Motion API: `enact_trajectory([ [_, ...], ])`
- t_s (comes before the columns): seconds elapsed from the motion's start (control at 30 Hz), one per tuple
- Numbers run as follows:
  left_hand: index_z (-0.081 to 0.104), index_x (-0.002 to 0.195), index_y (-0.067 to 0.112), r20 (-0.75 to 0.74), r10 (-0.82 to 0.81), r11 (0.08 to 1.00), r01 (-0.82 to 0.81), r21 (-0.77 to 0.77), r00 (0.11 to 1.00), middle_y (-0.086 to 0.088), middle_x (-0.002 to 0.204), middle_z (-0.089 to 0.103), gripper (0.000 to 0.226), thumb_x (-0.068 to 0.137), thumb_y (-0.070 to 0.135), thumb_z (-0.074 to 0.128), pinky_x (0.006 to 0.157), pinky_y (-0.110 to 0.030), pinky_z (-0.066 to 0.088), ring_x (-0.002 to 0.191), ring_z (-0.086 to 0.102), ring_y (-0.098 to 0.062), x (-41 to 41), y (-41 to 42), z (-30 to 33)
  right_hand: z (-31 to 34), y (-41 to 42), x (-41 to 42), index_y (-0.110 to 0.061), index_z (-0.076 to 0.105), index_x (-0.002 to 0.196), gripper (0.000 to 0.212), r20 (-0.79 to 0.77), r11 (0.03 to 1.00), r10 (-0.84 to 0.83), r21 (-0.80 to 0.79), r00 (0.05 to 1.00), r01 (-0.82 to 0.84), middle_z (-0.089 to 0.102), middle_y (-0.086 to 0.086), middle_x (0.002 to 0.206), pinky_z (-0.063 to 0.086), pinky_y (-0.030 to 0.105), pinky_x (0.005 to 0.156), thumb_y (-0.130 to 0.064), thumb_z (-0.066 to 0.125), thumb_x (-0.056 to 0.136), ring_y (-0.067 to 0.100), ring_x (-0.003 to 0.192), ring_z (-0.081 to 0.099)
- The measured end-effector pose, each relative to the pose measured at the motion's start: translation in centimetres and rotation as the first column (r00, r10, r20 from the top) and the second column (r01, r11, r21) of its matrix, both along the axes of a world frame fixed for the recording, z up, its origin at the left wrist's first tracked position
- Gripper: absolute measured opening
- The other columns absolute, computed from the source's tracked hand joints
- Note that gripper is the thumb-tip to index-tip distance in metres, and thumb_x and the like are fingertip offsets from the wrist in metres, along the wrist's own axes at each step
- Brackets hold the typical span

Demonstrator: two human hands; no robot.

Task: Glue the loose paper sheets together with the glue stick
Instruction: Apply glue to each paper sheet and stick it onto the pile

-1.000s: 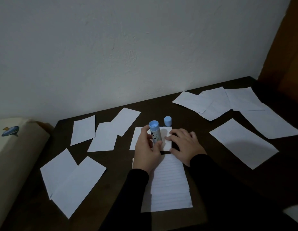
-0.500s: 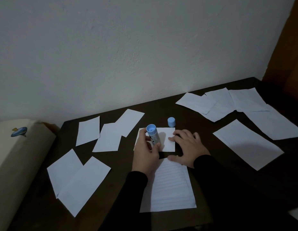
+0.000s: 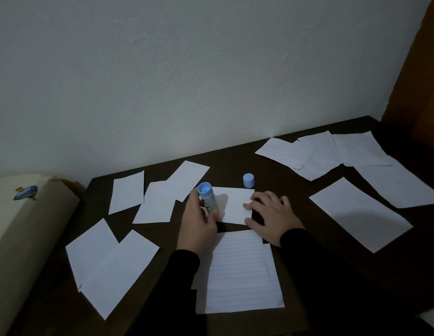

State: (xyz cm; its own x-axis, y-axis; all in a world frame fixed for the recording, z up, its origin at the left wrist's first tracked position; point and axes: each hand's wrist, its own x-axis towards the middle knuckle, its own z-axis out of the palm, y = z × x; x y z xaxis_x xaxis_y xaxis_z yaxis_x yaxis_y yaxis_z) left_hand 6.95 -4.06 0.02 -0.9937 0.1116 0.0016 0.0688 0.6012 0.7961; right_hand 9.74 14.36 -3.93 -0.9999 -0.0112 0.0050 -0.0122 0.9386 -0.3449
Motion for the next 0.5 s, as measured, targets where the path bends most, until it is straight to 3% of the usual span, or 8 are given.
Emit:
enact_trajectory([
  [0.33, 0.033, 0.139, 0.026, -0.032, 0.083, 0.997, -0.083, 0.002, 0.996, -0.003, 0.138, 0.049, 0.06, 0.09, 0.003, 0.059, 0.105, -0.047, 0.044, 0.129, 0.047, -0.023, -1.4, -2.6, -0.2, 0.0, -0.1, 0.1, -0.037, 0.046, 0.134, 0.043, -0.014, 1.0, -0.004, -0.01, 1.0, 0.004, 0.031, -0.013, 0.142, 0.016, 0.039, 0.109, -0.051, 0.042, 0.094, 0.011, 0.135, 0.02],
  [0.5, 0.031, 0.142, 0.025, -0.079, 0.212, 0.974, -0.205, 0.093, 0.974, -0.002, 0.136, 0.047, 0.062, 0.091, 0.003, 0.06, 0.104, -0.039, 0.044, 0.122, 0.051, -0.021, -1.4, -2.7, -0.1, 0.1, -0.1, 0.1, -0.037, 0.044, 0.135, 0.043, 0.007, 1.0, -0.003, -0.007, 1.0, 0.003, 0.029, -0.013, 0.145, 0.013, 0.042, 0.112, -0.051, 0.042, 0.095, 0.012, 0.138, 0.016],
])
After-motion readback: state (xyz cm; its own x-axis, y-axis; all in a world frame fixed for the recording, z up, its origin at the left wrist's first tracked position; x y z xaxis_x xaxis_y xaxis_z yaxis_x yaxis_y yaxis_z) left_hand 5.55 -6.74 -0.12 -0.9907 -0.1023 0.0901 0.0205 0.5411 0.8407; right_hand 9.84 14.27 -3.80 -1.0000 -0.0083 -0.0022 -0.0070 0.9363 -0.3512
